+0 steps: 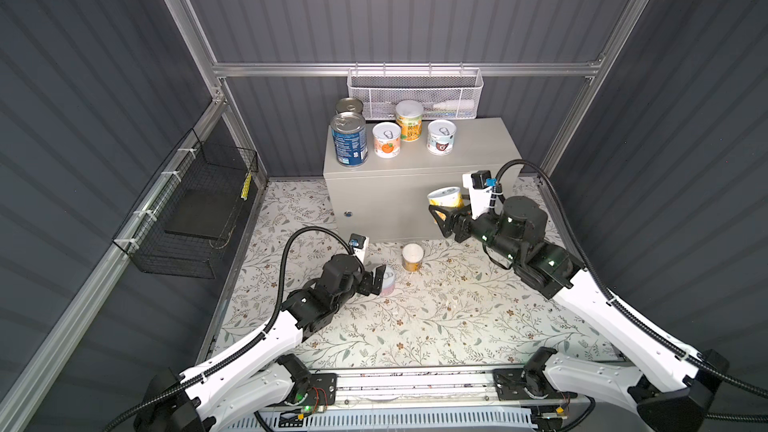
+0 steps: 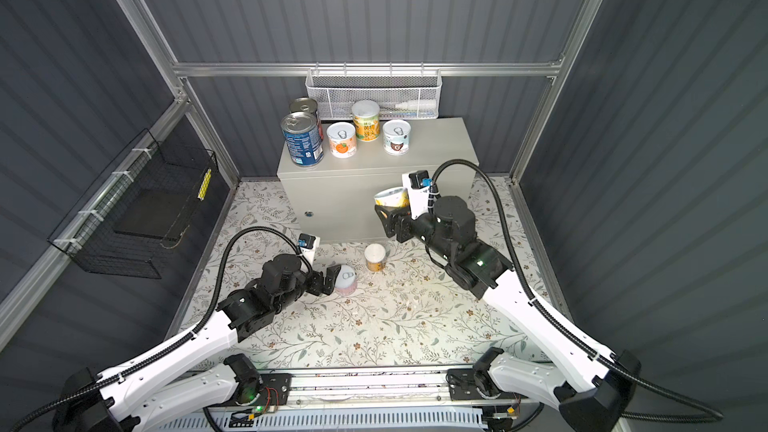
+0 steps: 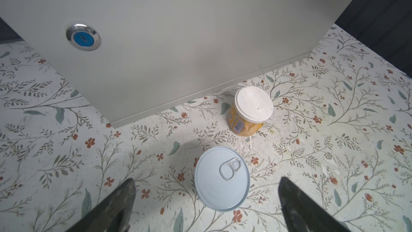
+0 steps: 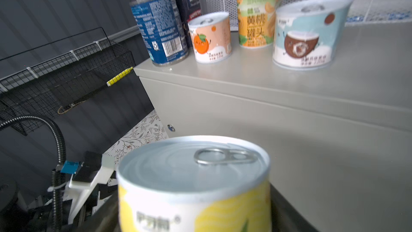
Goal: Place and organize the canned foods onto the counter
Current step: 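Raise the yellow-bodied can with the right gripper over the cabinet top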
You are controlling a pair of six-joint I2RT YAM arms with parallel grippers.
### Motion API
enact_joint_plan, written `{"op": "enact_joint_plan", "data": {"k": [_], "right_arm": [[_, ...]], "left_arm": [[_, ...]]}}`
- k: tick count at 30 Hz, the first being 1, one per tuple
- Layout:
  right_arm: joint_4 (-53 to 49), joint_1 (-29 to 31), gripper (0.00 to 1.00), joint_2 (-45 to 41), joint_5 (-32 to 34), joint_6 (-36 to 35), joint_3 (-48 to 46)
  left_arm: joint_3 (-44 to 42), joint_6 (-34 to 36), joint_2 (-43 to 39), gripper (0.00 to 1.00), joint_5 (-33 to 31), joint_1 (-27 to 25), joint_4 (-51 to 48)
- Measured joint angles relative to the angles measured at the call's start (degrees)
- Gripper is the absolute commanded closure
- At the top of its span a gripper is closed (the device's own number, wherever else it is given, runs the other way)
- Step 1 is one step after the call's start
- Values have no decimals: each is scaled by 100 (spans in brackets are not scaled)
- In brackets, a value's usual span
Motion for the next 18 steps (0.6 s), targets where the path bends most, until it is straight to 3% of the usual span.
{"op": "enact_joint_plan", "data": {"k": [9,18], "right_arm": [[-55,-297,24,625,-127,-396,1244],[459,-402,23,1156,59,-800,1617]], "left_arm": [[-393,44,-203,0,-83,0,304],[-636,42,-763,0,-275,0,332]]}}
